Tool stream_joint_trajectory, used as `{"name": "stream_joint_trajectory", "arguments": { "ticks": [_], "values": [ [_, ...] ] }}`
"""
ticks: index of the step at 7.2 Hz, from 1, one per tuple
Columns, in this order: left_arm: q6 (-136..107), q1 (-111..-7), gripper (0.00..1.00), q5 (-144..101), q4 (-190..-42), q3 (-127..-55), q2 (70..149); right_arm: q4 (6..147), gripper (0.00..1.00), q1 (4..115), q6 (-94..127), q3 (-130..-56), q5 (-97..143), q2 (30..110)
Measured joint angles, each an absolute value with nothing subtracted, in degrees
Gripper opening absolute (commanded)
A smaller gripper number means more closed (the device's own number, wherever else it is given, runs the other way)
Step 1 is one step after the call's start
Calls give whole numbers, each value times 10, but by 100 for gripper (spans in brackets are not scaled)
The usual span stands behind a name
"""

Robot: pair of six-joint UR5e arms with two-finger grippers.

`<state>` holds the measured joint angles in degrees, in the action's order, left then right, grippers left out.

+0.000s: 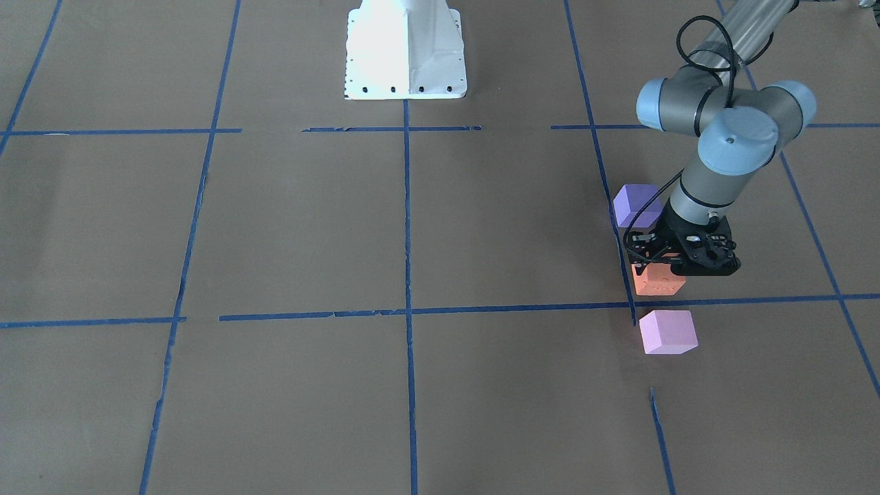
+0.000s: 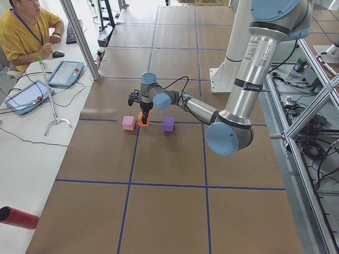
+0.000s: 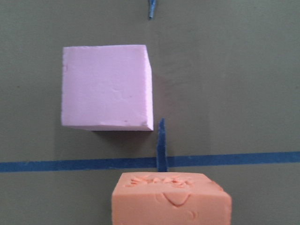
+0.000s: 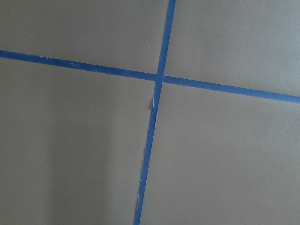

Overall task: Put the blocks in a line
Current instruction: 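Carry the orange cube with the left gripper between pink and purple cubes, then open the left gripper and lift it away from the orange cube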

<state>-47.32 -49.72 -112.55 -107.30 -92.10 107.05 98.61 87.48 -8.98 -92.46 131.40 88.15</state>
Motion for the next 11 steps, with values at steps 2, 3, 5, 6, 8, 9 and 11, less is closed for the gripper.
{"name": "stream_joint_trajectory", "arguments": {
  "ticks": [2,3,5,6,8,9,11],
  "values": [
    [-465,-502,50,-1128,-1075,-920,1063,986,100,875,-90,-925,1314,882],
    [-466,-501,50,-1129,-1076,-920,1063,986,100,875,-90,-925,1314,882],
    [-469,-501,75,-1143,-1076,-919,1065,986,100,875,-90,-925,1314,882],
    [-468,-500,96,-1157,-1077,-918,1065,986,100,875,-90,-925,1314,882],
    [-466,-499,99,-1167,-1077,-917,1063,986,100,875,-90,-925,1314,882],
    [-467,-499,99,-1168,-1077,-916,1062,986,100,875,-90,-925,1314,882],
    [-468,-507,100,-1169,-1076,-920,1061,986,100,875,-90,-925,1314,882]
  ]
}}
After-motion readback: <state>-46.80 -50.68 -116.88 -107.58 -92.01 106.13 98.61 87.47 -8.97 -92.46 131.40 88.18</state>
